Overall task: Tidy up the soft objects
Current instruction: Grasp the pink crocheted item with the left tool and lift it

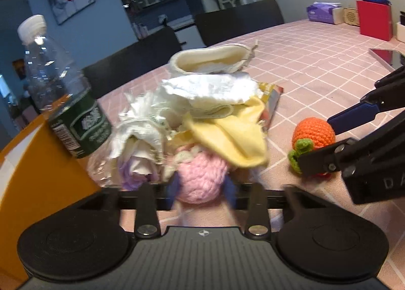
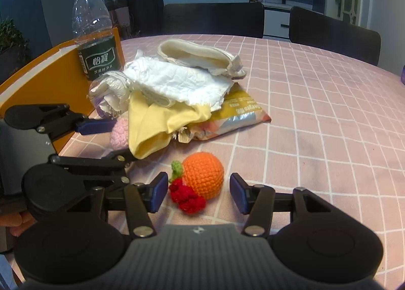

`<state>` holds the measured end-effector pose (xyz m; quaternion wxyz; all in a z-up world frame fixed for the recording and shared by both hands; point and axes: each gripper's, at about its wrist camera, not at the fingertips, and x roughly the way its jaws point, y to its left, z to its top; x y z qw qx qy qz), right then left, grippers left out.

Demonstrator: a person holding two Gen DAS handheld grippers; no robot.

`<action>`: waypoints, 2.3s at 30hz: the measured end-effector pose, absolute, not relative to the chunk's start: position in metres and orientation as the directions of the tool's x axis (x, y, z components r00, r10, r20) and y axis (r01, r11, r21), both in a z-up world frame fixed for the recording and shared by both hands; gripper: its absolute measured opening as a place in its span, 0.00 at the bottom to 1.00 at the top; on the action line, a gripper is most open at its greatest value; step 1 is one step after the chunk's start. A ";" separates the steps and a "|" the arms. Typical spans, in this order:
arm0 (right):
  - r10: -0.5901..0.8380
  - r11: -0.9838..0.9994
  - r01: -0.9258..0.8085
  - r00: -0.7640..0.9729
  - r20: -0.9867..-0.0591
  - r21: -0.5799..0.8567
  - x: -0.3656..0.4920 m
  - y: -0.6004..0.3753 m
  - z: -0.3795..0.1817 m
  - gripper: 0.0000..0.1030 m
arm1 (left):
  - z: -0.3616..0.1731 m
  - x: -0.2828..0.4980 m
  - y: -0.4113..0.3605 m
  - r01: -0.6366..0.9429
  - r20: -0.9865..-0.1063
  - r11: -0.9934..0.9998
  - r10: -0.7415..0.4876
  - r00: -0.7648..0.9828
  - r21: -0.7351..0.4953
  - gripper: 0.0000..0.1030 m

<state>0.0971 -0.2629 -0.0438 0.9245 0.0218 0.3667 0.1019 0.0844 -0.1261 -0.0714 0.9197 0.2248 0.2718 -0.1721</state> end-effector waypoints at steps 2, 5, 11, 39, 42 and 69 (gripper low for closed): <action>0.206 0.978 -0.165 0.713 -0.671 0.126 0.096 -0.264 -0.042 0.42 | -0.066 0.081 -0.120 0.440 -0.577 0.856 -0.221 0.787 0.273 0.16; 0.205 0.979 -0.161 0.713 -0.670 0.127 0.094 -0.262 -0.039 0.40 | -0.055 0.074 -0.110 0.441 -0.571 0.870 -0.252 0.782 0.219 0.11; 0.199 0.979 -0.179 0.731 -0.653 0.098 0.079 -0.255 -0.024 0.39 | -0.027 0.052 -0.094 0.453 -0.556 0.882 -0.313 0.770 0.132 0.10; 0.205 0.977 -0.199 0.737 -0.644 0.083 0.053 -0.242 -0.010 0.39 | -0.044 0.098 -0.031 0.293 -0.625 0.796 -0.600 0.499 -0.530 0.54; 0.209 0.976 -0.199 0.735 -0.645 0.089 0.053 -0.244 -0.013 0.39 | -0.039 0.092 -0.043 0.374 -0.606 0.789 -0.614 0.506 -0.488 0.67; 0.222 0.975 -0.171 0.716 -0.662 0.142 0.063 -0.251 -0.027 0.40 | -0.015 0.069 -0.065 0.428 -0.623 0.856 -0.508 0.595 -0.288 0.28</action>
